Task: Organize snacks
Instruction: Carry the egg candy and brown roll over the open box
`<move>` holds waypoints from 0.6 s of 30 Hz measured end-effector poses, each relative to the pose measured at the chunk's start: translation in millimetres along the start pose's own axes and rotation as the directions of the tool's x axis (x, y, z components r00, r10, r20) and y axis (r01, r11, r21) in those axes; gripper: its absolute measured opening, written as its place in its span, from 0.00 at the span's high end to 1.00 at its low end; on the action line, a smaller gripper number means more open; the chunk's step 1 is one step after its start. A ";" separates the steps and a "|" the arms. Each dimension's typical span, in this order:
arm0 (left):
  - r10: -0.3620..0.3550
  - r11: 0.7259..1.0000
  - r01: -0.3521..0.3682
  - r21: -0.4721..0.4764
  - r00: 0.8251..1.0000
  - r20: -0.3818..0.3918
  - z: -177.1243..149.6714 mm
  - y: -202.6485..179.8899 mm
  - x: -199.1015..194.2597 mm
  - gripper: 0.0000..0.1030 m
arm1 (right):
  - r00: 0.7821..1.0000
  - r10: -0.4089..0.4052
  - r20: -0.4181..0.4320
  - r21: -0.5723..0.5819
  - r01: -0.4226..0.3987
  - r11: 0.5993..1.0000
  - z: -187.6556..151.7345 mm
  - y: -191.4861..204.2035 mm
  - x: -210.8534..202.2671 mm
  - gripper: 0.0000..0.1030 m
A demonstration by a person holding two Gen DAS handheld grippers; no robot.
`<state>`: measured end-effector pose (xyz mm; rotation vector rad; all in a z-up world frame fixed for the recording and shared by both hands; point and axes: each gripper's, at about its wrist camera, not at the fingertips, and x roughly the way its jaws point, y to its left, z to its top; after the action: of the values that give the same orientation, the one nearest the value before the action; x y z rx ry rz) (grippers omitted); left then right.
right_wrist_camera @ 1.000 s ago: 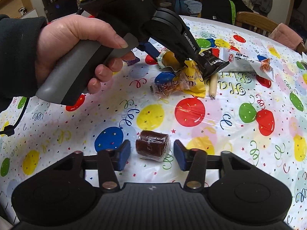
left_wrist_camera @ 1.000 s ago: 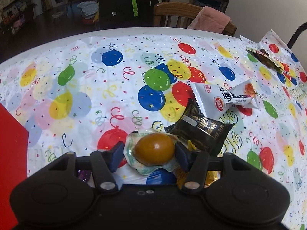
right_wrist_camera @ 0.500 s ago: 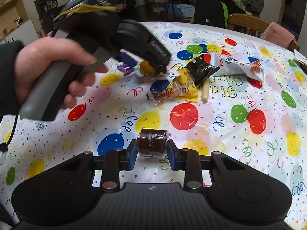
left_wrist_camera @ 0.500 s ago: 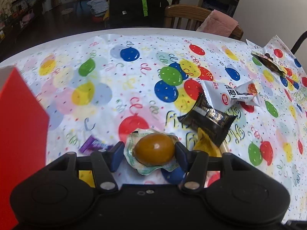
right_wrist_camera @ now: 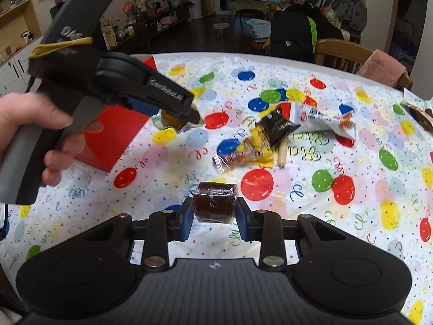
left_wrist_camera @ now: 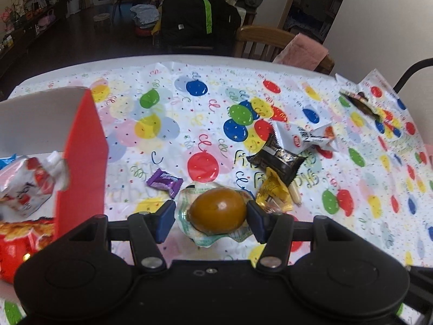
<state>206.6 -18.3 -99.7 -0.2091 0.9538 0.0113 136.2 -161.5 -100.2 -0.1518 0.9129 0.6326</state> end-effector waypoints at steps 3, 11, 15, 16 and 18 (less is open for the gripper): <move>0.000 1.000 0.000 0.003 1.000 0.025 -3.4 4.5 -18.2 0.47 | 1.000 0.004 0.013 -0.010 -0.004 1.000 6.2 7.4 -9.2 0.69; 0.001 1.000 -0.001 -0.004 0.998 0.058 -8.9 25.9 -61.2 0.47 | 0.999 0.022 0.046 -0.039 -0.020 0.999 27.3 36.2 -27.6 0.69; -0.001 1.000 0.002 -0.008 0.997 0.079 -11.5 39.8 -81.1 0.47 | 0.997 0.038 0.061 -0.051 -0.034 0.998 39.9 53.0 -32.0 0.69; -0.002 1.000 0.003 -0.009 0.996 0.085 -11.9 43.4 -86.2 0.47 | 0.997 0.041 0.066 -0.054 -0.037 0.998 43.5 57.7 -32.8 0.69; 0.000 1.000 0.000 -0.007 0.995 0.096 -12.4 50.9 -96.3 0.47 | 0.996 0.054 0.073 -0.057 -0.050 0.997 51.1 66.8 -33.5 0.69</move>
<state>135.6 37.2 -37.4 -0.2135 0.8582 0.0248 118.4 -102.9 -33.6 -0.1531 0.8302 0.7079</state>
